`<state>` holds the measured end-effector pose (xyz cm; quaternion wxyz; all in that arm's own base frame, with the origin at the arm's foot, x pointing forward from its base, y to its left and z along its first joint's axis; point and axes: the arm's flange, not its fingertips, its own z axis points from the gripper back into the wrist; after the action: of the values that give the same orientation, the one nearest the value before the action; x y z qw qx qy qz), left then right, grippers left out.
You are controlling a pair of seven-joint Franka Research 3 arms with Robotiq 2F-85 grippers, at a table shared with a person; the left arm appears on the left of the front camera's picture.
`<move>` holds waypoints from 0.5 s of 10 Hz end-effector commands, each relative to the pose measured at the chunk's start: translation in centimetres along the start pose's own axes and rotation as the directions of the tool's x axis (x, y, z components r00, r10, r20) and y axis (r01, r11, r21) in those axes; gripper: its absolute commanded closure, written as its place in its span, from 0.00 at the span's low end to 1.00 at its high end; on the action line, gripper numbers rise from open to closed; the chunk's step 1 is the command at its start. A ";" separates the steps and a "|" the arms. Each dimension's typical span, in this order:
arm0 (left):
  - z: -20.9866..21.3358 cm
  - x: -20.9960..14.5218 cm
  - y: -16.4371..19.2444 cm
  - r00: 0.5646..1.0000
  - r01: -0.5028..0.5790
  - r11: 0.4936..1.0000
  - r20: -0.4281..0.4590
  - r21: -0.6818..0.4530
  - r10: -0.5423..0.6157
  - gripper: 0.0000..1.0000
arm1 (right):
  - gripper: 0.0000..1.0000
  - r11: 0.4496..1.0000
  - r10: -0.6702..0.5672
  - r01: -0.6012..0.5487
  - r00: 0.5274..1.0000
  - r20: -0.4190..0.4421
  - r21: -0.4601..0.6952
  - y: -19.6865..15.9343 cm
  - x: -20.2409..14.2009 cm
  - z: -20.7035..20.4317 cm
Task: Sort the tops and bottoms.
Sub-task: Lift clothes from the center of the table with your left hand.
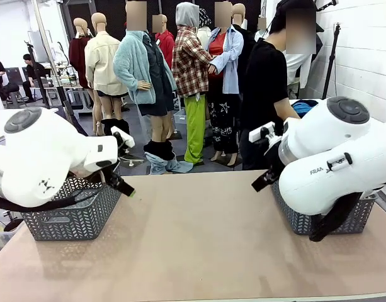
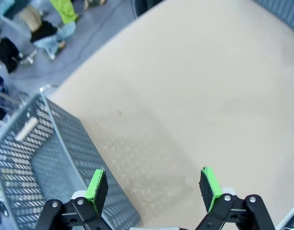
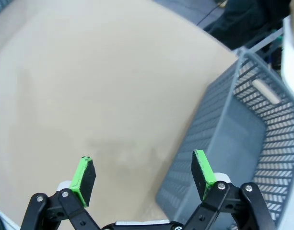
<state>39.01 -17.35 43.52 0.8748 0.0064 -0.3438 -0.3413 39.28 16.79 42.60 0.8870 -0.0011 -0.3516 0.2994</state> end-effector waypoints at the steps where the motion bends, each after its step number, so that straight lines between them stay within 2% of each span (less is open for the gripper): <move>1: 3.1 0.7 0.8 0.996 0.050 0.996 0.064 0.075 -0.055 0.00 | 0.00 0.995 -0.025 0.033 0.997 0.076 -0.098 -0.2 0.2 2.1; 3: 6.4 1.4 5.0 0.997 -0.015 0.988 0.080 0.155 0.002 0.00 | 0.00 0.969 -0.137 0.167 0.977 0.164 -0.181 -4.3 0.5 5.1; 5: 10.8 -0.2 10.5 0.984 -0.162 0.954 0.113 0.252 0.138 0.00 | 0.00 0.914 -0.276 0.328 0.934 0.225 -0.240 -8.9 -1.8 8.2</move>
<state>38.84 -8.52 53.34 0.8644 0.0615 -0.4266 -0.2589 39.59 7.86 50.79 0.8773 -0.0308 -0.4548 0.1503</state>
